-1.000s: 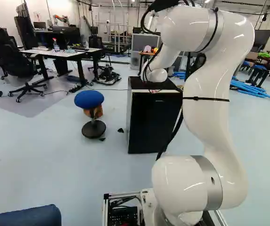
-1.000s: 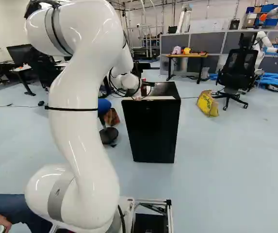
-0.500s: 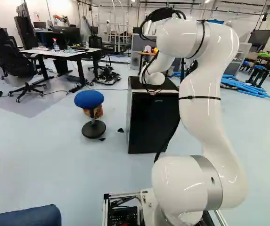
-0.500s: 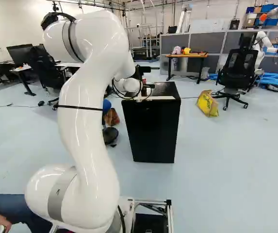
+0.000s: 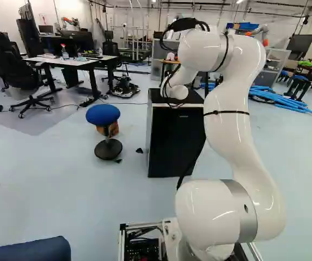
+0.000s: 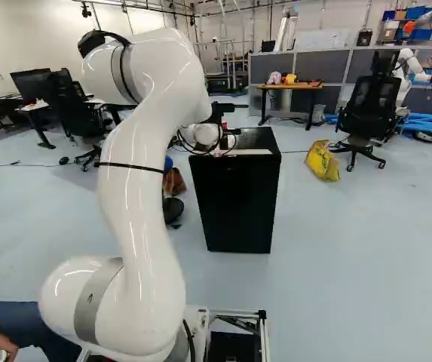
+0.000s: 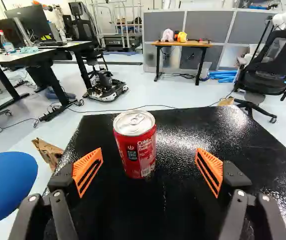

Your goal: Grab a drink from the fridge

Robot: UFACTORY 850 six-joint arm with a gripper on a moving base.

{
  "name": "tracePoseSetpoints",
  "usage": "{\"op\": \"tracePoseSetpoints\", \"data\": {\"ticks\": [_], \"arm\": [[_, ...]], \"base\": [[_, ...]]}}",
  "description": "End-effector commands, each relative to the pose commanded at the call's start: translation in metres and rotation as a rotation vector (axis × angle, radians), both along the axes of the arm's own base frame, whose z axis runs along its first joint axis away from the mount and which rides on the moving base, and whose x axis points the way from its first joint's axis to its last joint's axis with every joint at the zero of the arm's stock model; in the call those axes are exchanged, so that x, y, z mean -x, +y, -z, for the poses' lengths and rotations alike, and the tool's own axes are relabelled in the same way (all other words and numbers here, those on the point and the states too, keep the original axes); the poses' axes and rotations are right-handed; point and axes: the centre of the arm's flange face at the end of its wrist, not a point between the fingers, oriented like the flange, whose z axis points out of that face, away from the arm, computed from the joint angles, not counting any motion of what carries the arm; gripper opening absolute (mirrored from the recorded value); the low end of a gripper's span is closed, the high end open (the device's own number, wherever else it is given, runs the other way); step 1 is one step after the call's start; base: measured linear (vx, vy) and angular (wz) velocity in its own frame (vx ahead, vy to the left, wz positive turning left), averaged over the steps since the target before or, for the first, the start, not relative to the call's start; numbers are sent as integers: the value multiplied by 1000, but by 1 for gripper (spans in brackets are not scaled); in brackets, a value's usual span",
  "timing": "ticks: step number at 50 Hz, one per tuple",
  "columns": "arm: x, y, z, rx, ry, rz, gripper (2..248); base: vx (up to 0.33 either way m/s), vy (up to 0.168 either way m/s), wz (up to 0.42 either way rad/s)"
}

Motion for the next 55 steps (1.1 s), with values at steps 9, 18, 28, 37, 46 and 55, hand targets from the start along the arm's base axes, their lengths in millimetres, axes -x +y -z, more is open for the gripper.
{"op": "tracePoseSetpoints", "data": {"ticks": [9, 18, 28, 37, 46, 55], "arm": [[-9, 0, 0, 3, -28, -1, 247], [-17, 2, 1, 4, -40, -4, 247], [-26, 4, 3, 5, -48, -9, 247], [-32, 4, 5, 5, -54, -10, 247], [-33, 4, 5, 5, -55, -10, 247], [-33, 4, 5, 5, -55, -10, 247]], "base": [[0, 0, 0], [0, 0, 0], [0, 0, 0], [0, 0, 0], [0, 0, 0], [0, 0, 0]]}}
